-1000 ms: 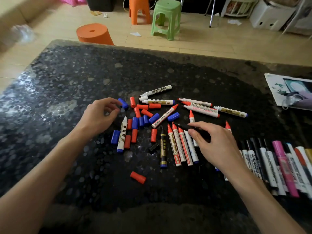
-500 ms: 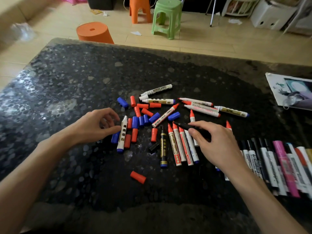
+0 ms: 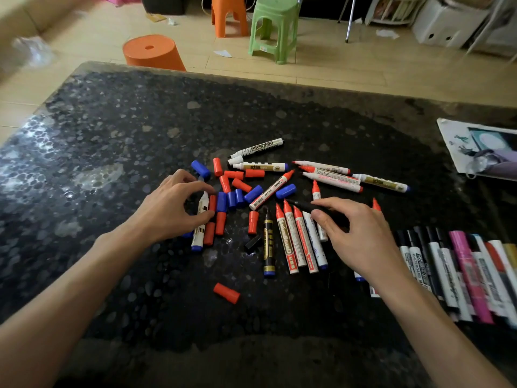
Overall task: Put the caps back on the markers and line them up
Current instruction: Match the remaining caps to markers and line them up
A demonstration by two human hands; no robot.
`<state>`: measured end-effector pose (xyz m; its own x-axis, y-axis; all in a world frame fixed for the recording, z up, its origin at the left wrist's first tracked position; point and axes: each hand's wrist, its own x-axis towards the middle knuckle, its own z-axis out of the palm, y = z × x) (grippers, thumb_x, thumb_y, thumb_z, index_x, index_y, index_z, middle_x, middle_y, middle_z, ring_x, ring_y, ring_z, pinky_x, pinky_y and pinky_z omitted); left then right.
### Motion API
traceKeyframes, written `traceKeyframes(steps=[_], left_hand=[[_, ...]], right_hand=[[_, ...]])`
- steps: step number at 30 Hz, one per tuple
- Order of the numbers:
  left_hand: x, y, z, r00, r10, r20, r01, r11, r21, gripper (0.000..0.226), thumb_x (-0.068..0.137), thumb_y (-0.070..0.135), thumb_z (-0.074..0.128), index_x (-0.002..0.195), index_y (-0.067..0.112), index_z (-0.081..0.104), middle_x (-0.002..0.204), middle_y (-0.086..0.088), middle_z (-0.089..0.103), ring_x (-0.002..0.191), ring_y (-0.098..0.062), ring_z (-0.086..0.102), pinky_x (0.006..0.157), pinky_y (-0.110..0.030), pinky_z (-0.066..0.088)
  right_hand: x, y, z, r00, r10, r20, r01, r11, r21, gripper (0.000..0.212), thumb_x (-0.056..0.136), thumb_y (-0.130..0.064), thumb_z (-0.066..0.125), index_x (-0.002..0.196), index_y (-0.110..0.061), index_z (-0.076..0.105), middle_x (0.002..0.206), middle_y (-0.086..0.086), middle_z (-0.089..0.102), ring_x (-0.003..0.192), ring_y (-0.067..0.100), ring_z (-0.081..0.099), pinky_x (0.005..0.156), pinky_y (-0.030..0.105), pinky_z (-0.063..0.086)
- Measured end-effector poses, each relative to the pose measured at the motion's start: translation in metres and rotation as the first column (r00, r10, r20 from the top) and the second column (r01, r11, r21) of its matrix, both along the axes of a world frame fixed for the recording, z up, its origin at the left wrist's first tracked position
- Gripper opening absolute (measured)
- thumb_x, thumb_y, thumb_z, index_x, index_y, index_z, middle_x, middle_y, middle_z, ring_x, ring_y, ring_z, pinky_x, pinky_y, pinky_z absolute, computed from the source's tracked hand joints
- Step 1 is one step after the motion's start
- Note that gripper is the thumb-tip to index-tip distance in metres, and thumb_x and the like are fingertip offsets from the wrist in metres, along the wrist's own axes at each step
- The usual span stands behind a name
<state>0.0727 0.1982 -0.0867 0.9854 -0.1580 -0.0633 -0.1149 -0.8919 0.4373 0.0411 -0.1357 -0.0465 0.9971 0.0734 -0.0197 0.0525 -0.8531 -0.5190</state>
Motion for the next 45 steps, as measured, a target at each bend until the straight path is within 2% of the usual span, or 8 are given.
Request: traceKeyframes(steps=[5,11,14,19,26,35,41,45], left_hand=[[0.003,-0.008,-0.001,0.997,0.008,0.072,-0.011,0.999,0.046,0.040,0.083,0.042,0.078,0.122,0.036,0.068,0.124,0.006,0.049,0.121,-0.017,0.047,0.093,-0.031,0.042],[0.001,-0.006,0.014,0.994,0.041,0.098,-0.019,0.976,-0.217,0.035,0.085,0.030,0.078,0.118,0.037,0.068,0.111,0.010,0.057,0.101,-0.007,0.059,0.089,-0.025,0.048],[-0.006,-0.007,0.015,0.997,-0.041,0.060,0.046,0.996,-0.081,0.044,0.085,0.030,0.079,0.126,0.039,0.067,0.113,0.010,0.057,0.107,-0.013,0.056,0.094,-0.035,0.048],[-0.013,-0.008,0.023,1.000,-0.020,0.023,0.021,0.998,-0.063,0.031,0.079,0.049,0.078,0.105,0.040,0.063,0.095,0.012,0.061,0.086,-0.008,0.062,0.081,-0.041,0.055],[-0.019,-0.022,0.030,0.992,-0.087,-0.092,0.117,0.908,0.403,0.050,0.069,0.081,0.068,0.097,0.040,0.060,0.091,0.016,0.059,0.087,-0.012,0.060,0.067,-0.031,0.045],[-0.022,-0.036,0.023,0.958,-0.287,0.002,0.285,0.950,-0.126,0.022,0.084,0.032,0.080,0.100,0.042,0.070,0.097,0.022,0.065,0.102,-0.001,0.057,0.088,-0.012,0.042],[-0.022,-0.078,0.035,0.967,-0.245,-0.069,0.167,0.815,-0.555,0.016,0.097,0.007,0.065,0.109,0.017,0.064,0.105,0.007,0.074,0.102,-0.007,0.071,0.090,-0.025,0.057],[-0.016,-0.084,0.031,0.976,-0.216,-0.035,0.186,0.903,-0.388,0.023,0.099,0.015,0.062,0.118,0.028,0.061,0.100,0.013,0.072,0.095,-0.004,0.070,0.085,-0.033,0.059]], right_hand=[[0.001,-0.002,-0.001,1.000,0.007,0.010,-0.007,1.000,0.002,0.034,0.101,-0.046,0.059,0.132,-0.037,0.067,0.134,-0.014,0.067,0.129,0.006,0.056,0.095,0.017,0.032],[0.001,-0.001,0.000,1.000,0.002,-0.012,-0.003,1.000,-0.012,0.033,0.102,-0.047,0.058,0.132,-0.039,0.067,0.135,-0.016,0.066,0.131,0.006,0.055,0.089,0.005,0.021],[0.000,-0.001,0.000,1.000,0.009,-0.008,-0.009,1.000,-0.019,0.032,0.102,-0.047,0.058,0.131,-0.039,0.067,0.133,-0.017,0.067,0.129,0.006,0.056,0.087,-0.004,0.018],[0.000,-0.001,-0.001,1.000,0.019,0.009,-0.019,1.000,0.002,0.032,0.101,-0.047,0.059,0.131,-0.039,0.067,0.132,-0.015,0.068,0.127,0.007,0.057,0.092,0.022,0.033],[0.000,-0.001,-0.005,0.999,0.037,0.011,-0.037,0.999,0.008,0.034,0.100,-0.051,0.057,0.131,-0.039,0.067,0.131,-0.015,0.068,0.125,0.007,0.059,0.091,0.026,0.043],[0.000,-0.001,-0.003,0.997,0.071,-0.005,-0.070,0.996,0.048,0.034,0.100,-0.047,0.060,0.133,-0.039,0.066,0.124,-0.015,0.068,0.114,0.001,0.059,0.084,0.017,0.040],[-0.002,0.002,0.002,0.993,0.111,0.048,-0.114,0.991,0.075,0.032,0.099,-0.039,0.066,0.130,-0.038,0.069,0.103,-0.018,0.063,0.097,-0.003,0.058,0.081,0.014,0.043],[-0.001,-0.004,0.002,0.990,0.098,0.101,-0.106,0.991,0.077,0.031,0.099,-0.035,0.067,0.129,-0.036,0.071,0.105,-0.014,0.065,0.102,0.003,0.059,0.086,0.022,0.047]])
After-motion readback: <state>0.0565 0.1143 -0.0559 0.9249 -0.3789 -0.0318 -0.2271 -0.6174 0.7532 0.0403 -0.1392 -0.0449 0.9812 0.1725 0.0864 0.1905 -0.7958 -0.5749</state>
